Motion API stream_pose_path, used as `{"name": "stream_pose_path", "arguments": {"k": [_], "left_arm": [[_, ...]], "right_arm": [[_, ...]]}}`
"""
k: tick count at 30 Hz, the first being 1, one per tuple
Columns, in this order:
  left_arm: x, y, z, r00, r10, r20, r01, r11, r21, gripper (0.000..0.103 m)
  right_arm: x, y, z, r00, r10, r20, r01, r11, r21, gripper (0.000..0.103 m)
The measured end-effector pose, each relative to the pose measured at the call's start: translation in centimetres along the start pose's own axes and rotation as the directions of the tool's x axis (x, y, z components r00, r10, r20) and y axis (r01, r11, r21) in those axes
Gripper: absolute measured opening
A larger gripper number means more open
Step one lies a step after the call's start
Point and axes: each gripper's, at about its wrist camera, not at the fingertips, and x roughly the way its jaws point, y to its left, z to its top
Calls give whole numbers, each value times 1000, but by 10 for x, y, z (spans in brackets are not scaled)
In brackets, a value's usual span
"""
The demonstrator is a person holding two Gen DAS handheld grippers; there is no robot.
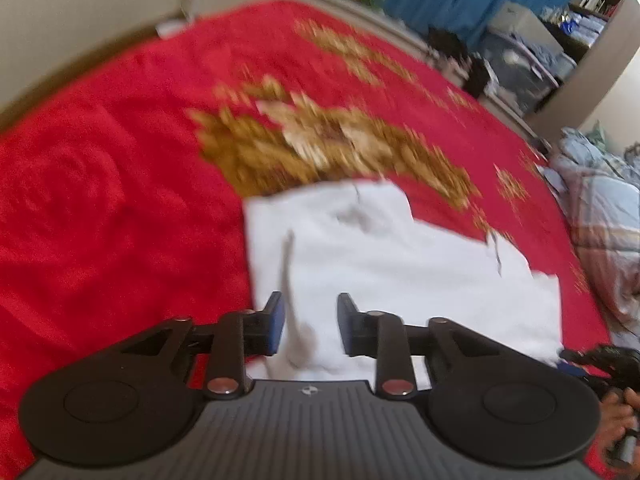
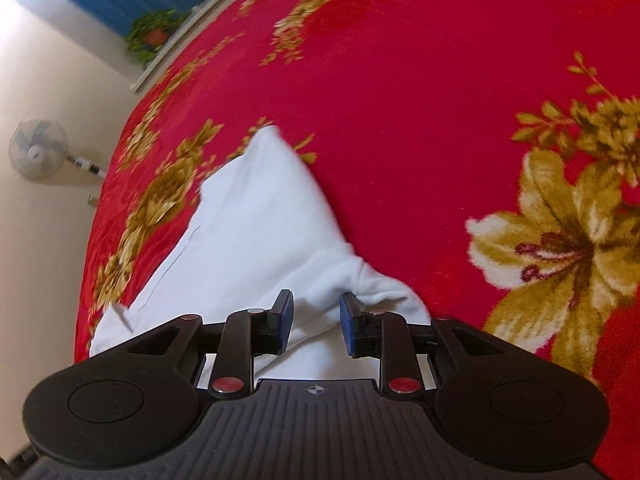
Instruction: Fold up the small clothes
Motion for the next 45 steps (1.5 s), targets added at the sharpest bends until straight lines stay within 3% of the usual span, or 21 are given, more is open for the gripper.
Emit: {"name": "stream_pose_path", "arguments": {"k": [5,10,11,12,13,15,19,22,25,27,29,30,33,37,39,42,43,45], "left_arm": [[22,-3,-11,997,46,-64,-45,999,13,34],[24,-4,-15,996,56,-65,-54,998,36,32],[23,-3,-15,997,55,-63,-53,998,35,28],[22,-2,-15,997,57,-60,-55,998,35,15],[21,-2,-15,997,56,-60,-54,998,37,9],[19,-2,-15,997,51,-55,-48,998,40,3],[9,-2,-13,999,32,-30,-31,999,39,3],[-9,-3,-9,1000,-9,16,8,1000,22,3],[-22,-4,-7,999,-39,35,38,999,21,3],[-13,-4,-11,999,-14,-32,15,999,38,3],[3,-4,-17,992,35,-124,-28,998,64,3],[6,-7,-19,990,63,-129,-53,995,83,4],[-8,-16,-14,996,79,-42,-73,989,132,6],[-20,-27,-11,1000,5,15,-7,988,152,7],[-12,-30,-15,1000,-7,-14,9,987,162,7],[18,-30,-24,989,61,-133,-36,983,179,13],[26,-26,-29,981,86,-174,-53,981,184,13],[24,-28,-25,982,87,-167,-57,983,176,14]], "right_arm": [[2,-1,-2,1000,-20,-5,20,1000,-3,25],[4,0,-2,1000,-19,-22,19,1000,8,26],[5,0,-2,999,-15,-33,15,1000,13,27],[7,1,-3,999,-3,-48,4,1000,22,29],[7,2,-3,998,9,-60,-8,1000,27,35],[10,4,-4,998,13,-64,-12,1000,17,37],[14,2,-2,999,5,-45,-3,999,50,31],[8,3,1,1000,0,-13,0,999,36,5],[-14,5,5,999,36,38,-38,998,50,5],[-27,6,7,997,38,63,-40,998,44,5],[-22,1,6,1000,-15,20,14,999,49,5],[-16,-5,5,999,-42,-11,43,997,68,5],[-9,-10,0,991,-118,-63,123,989,85,14],[-40,17,-5,992,-109,64,113,992,-61,15],[-51,30,-5,991,-54,124,72,986,-149,15],[-40,39,2,992,9,126,19,975,-221,22],[-30,35,5,994,-1,106,24,976,-217,26],[-4,25,11,992,-121,38,126,973,-192,25]]}}
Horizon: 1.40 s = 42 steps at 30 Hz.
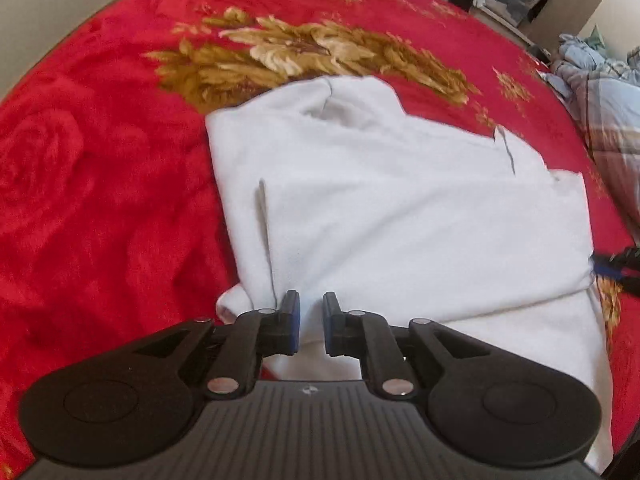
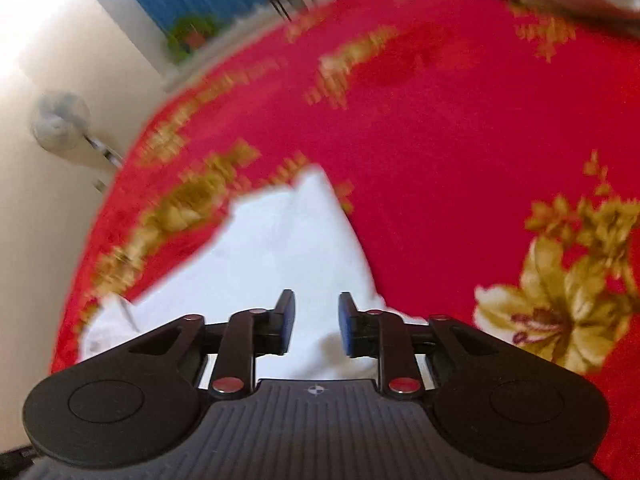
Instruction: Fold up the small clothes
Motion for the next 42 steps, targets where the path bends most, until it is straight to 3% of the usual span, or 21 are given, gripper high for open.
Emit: {"name": "stream_pose_path", "arguments": {"k": [1,3,6,8,15,18,20,21,22,25,29,32,34,36,39,40,42], "left_arm": [[-4,0,2,1000,-12,10,12,1000,-12,19],[-10,0,4,999,-30,24,30,999,-22,21],[-14,-1,7,998,-36,46,36,999,-11,22],[-12,0,7,998,-37,45,37,999,-15,22],[-7,11,8,999,-35,42,35,999,-15,22],[-7,11,8,998,-36,45,36,999,-8,22],[-8,10,9,998,-38,48,38,999,-1,22],[-9,10,8,998,-40,53,41,999,0,22],[-10,9,9,997,-47,60,47,999,1,22],[-14,8,11,994,-69,79,69,998,0,22],[-16,7,13,992,-89,90,89,996,-4,22],[-18,5,14,990,-107,96,107,994,4,22],[-19,4,14,987,-129,100,128,992,15,22],[-17,3,14,985,-146,90,144,989,30,22],[-2,1,9,993,-111,35,109,992,64,22],[5,2,6,997,-81,3,80,994,76,21],[6,2,4,997,-74,2,74,994,82,21]], "right_arm": [[7,-7,1,999,-38,-20,39,999,27,24],[5,-11,10,1000,-10,7,10,997,74,25],[-6,-5,30,992,34,119,-33,999,-12,28],[-1,-8,45,987,81,141,-80,997,-18,33],[53,-16,77,970,224,97,-232,969,79,37],[72,-13,83,963,256,82,-262,962,77,37],[81,-12,84,966,252,63,-256,964,74,28],[83,-10,83,965,254,61,-258,964,66,7],[81,-9,85,966,248,75,-252,967,51,6],[60,-5,91,958,182,222,-183,983,-18,4],[65,3,94,965,30,259,6,990,-138,7],[55,-12,98,968,18,252,-4,998,-55,7],[37,-10,95,962,70,263,-51,996,-78,7],[19,-4,87,960,158,230,-126,981,-150,7],[10,3,68,964,254,79,-231,948,-219,10],[13,2,60,967,256,19,-246,944,-219,13],[23,-2,40,988,132,-82,-148,959,-241,13]]}}
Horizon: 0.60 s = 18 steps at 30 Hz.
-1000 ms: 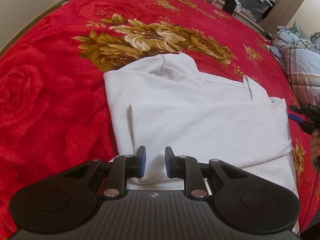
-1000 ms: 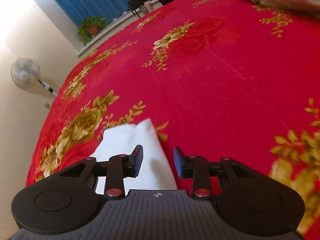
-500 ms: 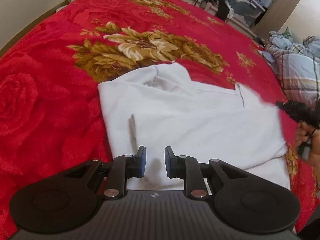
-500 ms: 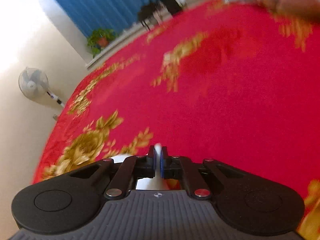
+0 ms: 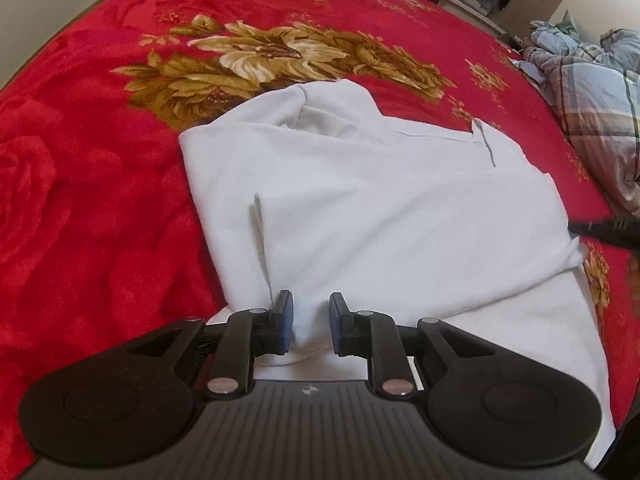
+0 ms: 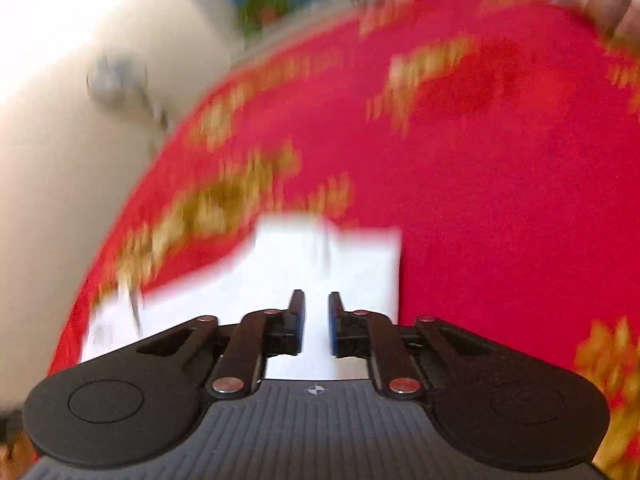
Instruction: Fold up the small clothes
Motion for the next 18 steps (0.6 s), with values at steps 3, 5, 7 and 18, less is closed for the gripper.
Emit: {"name": "stream_pose_path", "arguments": {"k": [3,5,7,18], "left_arm": [[-17,1,0,998,-41,45,42,999,-29,22],[-24,0,-2,994,-75,75,77,997,-19,25],[-15,1,-8,998,-54,44,54,999,-8,26],[-98,-16,-27,974,23,223,-22,1000,-5,27]], "right_arm": [[-8,-6,-23,995,-99,-15,99,995,-17,20],[-26,-8,-31,997,-69,24,69,998,12,23],[-33,-8,-42,998,-45,34,45,999,-6,20],[-165,14,-89,969,-127,211,143,988,-60,35]]}}
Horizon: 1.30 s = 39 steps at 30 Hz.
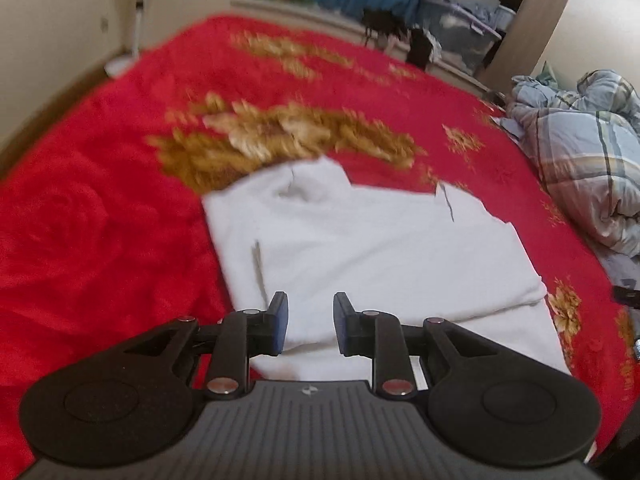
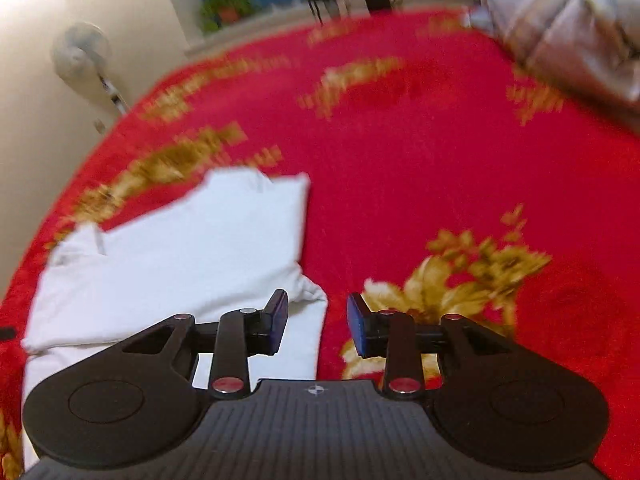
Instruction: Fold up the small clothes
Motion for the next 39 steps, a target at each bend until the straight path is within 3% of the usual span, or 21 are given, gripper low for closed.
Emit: {"name": "stream_pose_path", "arguments": {"k": [3,6,8,13,17,20,24,29,39], "left_arm": [[-40,-14,-7,999,26,42,-27,999,23,27],[-80,-29,-35,998,47,50,-49,997,55,29],[-97,-30,-63,999,32,27,-33,999,24,30],[-98,-24,-134,994,34,-104,-44,995,-89,30],[-82,-14,-166,975,26,-221,-64,984,-167,30],[-75,2,-174,965,30,-261,-88,973,-214,30],[-68,15,-180,953,-32,-301,-62,953,-298,30],[-64,7,-188,936,-42,-349,-61,958,-280,30],[-58,-6,-199,926,4,-377,-96,970,-224,30]], "right_arm": [[-50,1,-8,998,33,61,-33,999,-1,36],[-79,-4,-17,995,43,95,-44,999,15,36],[-90,-4,-32,995,39,94,-42,999,22,36],[-76,-16,-75,1000,9,-13,-9,999,47,37],[-41,-26,-108,985,-18,-173,27,998,53,37],[-27,-27,-123,966,-45,-254,57,998,39,37],[-18,-34,-134,948,-28,-317,55,996,75,37],[-16,-41,-146,927,-52,-373,83,994,69,37],[-19,-40,-153,923,-44,-382,62,997,36,37]]}}
